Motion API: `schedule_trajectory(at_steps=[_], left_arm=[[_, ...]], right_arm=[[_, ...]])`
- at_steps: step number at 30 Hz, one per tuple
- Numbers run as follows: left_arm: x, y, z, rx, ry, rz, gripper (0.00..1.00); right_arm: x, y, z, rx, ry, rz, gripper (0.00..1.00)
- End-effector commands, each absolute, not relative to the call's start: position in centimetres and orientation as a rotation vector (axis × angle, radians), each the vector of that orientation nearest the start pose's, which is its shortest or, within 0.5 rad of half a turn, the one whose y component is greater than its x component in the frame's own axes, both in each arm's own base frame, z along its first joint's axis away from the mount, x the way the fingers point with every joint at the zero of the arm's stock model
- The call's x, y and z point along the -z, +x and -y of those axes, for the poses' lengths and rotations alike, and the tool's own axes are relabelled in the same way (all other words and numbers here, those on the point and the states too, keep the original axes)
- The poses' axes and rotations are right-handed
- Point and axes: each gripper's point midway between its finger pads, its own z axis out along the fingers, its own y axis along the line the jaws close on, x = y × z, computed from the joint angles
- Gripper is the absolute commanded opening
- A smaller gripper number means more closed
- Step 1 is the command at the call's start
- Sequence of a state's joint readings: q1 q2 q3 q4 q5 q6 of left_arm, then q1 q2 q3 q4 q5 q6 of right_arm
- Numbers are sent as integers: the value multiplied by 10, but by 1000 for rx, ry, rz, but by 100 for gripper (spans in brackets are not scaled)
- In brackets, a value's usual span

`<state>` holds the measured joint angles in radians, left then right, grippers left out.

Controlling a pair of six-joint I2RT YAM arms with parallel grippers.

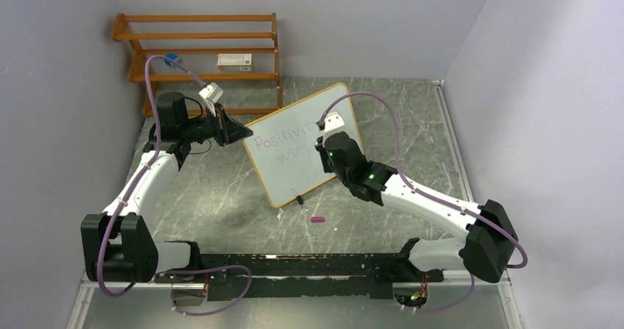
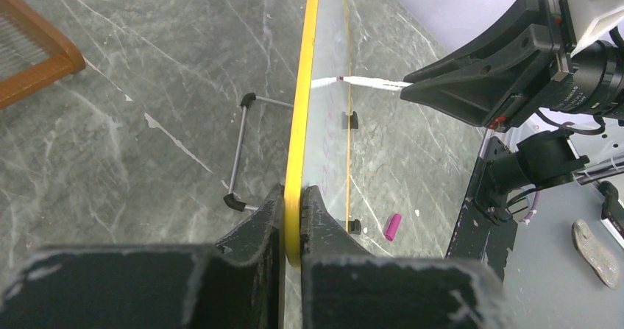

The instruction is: Write a sentence on the whiteboard

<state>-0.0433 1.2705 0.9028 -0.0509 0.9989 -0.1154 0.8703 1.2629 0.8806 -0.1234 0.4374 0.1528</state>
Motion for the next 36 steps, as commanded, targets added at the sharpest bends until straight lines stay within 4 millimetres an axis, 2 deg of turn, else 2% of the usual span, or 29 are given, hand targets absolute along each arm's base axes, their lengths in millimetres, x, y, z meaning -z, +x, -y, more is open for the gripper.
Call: schedule_trajectory(at_steps=[1,10,16,36], left_arm=[[-217,325,163,1017,627,-1858,5],[-216,325,163,1014,628,-1858,5],[-216,324,163,1016,628,-1858,5],[-216,324,163,1019,631,-1859,5]], right_arm=[[-188,290,-249,-245,-490,-1973,0],[-169,283,-238,-188,-523,-2035,0],[-166,286,-231,-138,-513,-2037,0],[-190,306,-234,-139,-415,-1948,0]])
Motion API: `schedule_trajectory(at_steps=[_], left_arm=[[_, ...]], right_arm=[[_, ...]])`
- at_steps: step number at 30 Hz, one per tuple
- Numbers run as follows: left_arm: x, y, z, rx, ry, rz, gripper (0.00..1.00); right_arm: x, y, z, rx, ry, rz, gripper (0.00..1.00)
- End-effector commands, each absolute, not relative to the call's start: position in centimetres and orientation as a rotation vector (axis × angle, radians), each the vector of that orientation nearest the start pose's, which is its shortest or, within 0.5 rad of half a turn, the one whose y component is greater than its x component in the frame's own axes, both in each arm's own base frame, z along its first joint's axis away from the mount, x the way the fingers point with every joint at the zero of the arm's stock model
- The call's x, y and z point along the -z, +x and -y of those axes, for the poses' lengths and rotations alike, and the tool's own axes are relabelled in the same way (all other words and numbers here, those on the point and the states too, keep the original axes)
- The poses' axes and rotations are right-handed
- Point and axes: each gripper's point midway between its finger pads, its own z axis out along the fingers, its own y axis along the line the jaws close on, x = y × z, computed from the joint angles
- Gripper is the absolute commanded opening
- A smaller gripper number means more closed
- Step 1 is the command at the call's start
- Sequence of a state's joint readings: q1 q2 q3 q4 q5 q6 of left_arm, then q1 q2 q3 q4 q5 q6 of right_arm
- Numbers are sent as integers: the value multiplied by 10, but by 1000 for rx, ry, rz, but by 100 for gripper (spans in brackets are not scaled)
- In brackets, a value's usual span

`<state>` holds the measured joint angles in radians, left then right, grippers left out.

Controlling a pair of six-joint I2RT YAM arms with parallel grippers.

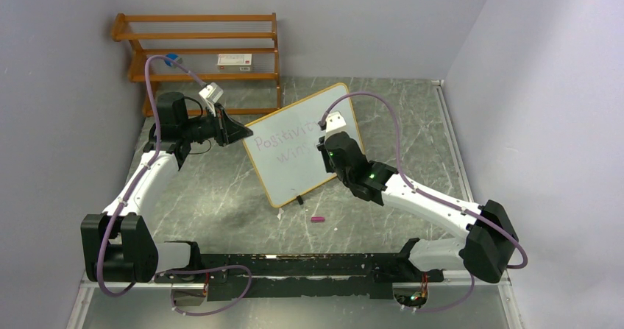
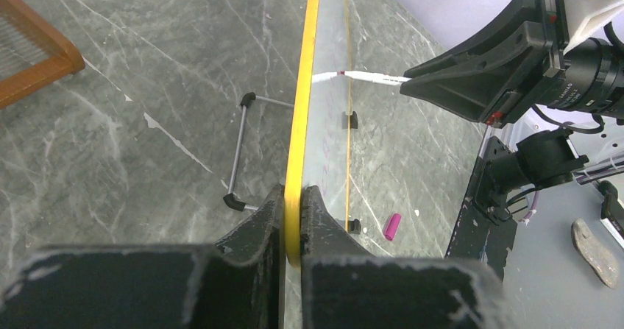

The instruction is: Write a sentence on the whiteboard

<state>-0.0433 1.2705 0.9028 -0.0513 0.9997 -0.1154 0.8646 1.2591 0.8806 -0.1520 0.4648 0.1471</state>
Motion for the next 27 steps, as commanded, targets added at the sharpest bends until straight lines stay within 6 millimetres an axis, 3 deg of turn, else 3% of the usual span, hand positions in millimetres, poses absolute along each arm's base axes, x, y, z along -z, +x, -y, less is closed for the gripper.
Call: schedule_trajectory(at_steps=[1,20,27], left_arm=[[-217,324,163,1017,632,-1855,5],[-216,324,163,1014,629,-1859,5],[-216,325,163,1010,629,-1859,5]], right_arm=[[-189,305,-234,-142,-417,-1949,0],[-158,286,-222,-116,-470,-2063,0],[-179,292,-218,-110,-418,-2000,0]])
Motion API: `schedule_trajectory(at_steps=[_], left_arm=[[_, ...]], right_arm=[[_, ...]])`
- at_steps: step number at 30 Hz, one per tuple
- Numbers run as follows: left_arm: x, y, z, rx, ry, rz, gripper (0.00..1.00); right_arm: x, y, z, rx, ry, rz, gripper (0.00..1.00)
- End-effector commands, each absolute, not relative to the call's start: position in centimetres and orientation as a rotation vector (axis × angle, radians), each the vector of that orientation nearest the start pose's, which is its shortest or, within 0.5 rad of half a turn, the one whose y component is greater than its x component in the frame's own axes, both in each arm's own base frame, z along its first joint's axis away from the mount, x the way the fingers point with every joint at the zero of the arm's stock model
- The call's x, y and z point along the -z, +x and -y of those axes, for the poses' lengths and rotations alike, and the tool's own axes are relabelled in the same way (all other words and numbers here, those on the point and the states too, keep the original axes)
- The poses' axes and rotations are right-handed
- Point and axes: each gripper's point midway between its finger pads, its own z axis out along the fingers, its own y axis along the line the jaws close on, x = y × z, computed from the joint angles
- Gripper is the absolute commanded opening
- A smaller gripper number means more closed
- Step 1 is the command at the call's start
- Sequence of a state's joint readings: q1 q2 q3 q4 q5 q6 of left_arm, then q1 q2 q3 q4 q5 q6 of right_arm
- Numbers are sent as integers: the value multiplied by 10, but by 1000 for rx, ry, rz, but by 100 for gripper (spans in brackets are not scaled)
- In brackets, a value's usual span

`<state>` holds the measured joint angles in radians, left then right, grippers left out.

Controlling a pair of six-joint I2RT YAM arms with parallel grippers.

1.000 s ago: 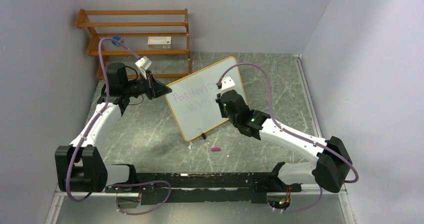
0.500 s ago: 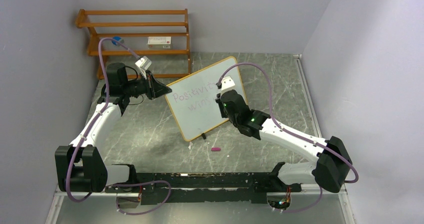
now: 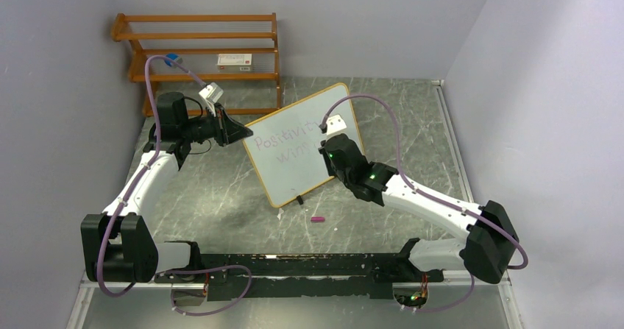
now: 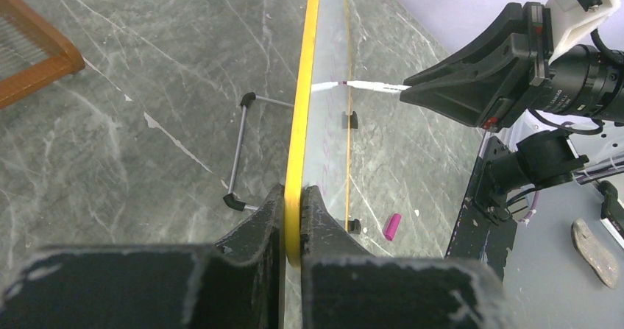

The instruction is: Write a sentence on the whiteboard

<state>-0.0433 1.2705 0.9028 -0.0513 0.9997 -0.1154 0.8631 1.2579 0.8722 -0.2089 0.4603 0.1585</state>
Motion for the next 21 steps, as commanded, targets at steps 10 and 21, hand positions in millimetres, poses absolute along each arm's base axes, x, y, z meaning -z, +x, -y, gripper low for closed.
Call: schedule_trajectory(at_steps=[10,21], left_arm=[[-216,324,163,1011,628,-1859,5],[-216,324,163,1013,630,-1860,5]], right_arm=[[-203,309,-219,-127,-359,-1920,0],[-214,321,-230,-146,-367,-1885,0]])
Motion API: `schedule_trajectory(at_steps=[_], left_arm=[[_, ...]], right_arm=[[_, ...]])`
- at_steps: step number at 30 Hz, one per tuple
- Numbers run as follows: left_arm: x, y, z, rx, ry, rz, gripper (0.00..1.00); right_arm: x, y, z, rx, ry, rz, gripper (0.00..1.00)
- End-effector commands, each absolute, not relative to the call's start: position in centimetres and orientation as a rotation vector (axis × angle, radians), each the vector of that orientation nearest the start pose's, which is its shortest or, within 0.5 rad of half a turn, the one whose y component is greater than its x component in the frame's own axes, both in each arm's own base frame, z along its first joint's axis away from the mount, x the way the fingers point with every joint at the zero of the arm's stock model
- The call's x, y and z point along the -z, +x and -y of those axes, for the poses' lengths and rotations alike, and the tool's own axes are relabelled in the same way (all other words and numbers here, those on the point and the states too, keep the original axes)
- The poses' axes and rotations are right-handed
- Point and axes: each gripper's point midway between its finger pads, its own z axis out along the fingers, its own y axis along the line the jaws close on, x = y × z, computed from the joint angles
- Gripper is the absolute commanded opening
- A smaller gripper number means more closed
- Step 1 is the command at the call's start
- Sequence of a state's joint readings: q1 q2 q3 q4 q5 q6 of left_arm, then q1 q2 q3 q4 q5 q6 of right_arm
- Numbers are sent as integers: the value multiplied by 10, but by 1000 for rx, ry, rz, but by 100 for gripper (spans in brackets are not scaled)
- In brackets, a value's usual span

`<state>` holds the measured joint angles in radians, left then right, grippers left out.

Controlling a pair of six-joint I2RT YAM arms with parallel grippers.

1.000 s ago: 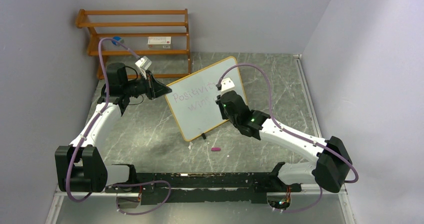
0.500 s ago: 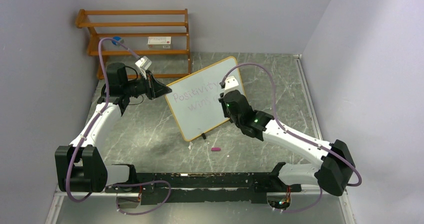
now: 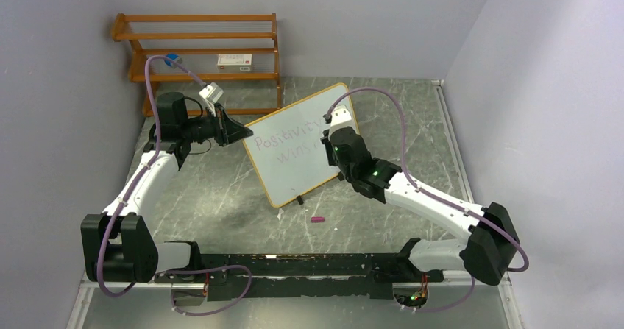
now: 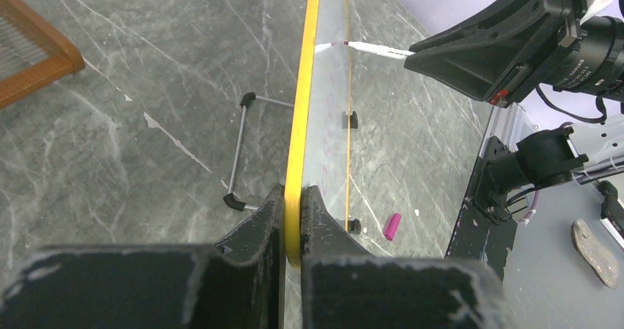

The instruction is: Write a sentence on the whiteboard

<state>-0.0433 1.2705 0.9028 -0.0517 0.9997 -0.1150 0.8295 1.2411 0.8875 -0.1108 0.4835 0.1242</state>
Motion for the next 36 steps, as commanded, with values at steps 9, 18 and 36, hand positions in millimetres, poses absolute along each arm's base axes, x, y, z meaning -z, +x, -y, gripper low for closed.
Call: schedule_trajectory(at_steps=[9,18,36], left_arm=[[-216,324,163,1017,632,-1858,5],[-216,324,163,1017,631,-1857,5],[-217,324,163,1017,631,-1855,5]], right_arm=[[-200,320,-232,-142,-391,-1926,0],[-175,303,-227,-154,-438,-2023,0],[-158,293,-214,-98,-447,-2086,0]])
